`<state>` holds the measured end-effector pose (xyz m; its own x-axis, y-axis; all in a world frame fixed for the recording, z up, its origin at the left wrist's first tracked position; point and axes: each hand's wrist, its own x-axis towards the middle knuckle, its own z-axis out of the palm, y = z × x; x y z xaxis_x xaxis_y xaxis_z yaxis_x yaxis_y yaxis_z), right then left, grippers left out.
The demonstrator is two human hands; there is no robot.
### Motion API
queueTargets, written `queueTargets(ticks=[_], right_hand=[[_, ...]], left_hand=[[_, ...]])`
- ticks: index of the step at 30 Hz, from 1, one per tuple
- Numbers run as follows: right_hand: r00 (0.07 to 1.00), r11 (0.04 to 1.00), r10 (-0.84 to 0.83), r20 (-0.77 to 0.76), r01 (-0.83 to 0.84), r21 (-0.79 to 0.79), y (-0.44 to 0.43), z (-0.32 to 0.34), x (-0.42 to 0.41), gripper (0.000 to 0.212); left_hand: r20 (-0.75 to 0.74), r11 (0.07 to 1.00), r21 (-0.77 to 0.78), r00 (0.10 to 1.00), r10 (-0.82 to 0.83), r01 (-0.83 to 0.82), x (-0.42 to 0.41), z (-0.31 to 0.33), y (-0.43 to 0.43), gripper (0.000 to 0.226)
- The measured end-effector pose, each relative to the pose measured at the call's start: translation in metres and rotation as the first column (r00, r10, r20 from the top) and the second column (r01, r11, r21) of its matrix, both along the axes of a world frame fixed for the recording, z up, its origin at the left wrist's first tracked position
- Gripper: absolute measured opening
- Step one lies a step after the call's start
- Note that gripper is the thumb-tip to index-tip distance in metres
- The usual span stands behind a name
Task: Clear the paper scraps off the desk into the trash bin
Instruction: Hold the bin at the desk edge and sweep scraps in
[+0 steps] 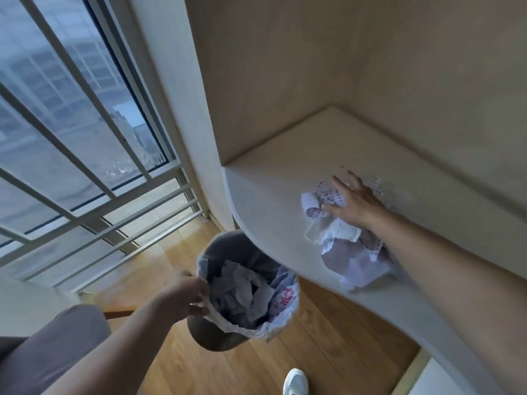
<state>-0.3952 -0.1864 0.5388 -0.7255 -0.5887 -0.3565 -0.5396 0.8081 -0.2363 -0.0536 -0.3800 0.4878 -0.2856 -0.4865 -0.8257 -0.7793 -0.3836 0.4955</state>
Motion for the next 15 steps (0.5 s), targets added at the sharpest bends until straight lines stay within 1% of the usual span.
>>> queueTargets(ticks=[5,7,9,11,15], right_hand=[[0.982,0.982,0.115,0.147,-0.135,0.133,-0.029,-0.035,-0.012,0.081],[0.973,0.964,0.177,0.150,-0.202,0.172,-0.040,-0.040,-0.009,0.075],[0.950,0.935,0.285,0.131,-0.305,0.179,-0.051,-0.038,-0.002,0.069],[0.901,0.882,0.416,0.120,-0.433,0.186,-0.058,-0.032,0.009,0.065],[0.761,0.746,0.633,0.141,-0.649,0.150,-0.067,-0.032,0.048,0.059]], left_hand=[[0.011,1.000,0.019,1.000,0.017,-0.018,-0.020,-0.007,0.002,0.032],[0.020,0.999,0.018,0.999,0.026,-0.026,-0.024,-0.006,0.002,0.031],[0.031,0.999,0.013,0.999,0.040,-0.040,-0.026,-0.004,0.001,0.030],[0.036,0.999,0.015,0.998,0.046,-0.047,-0.026,-0.003,0.000,0.029],[0.038,0.998,0.005,0.997,0.060,-0.060,-0.020,0.001,-0.002,0.029]])
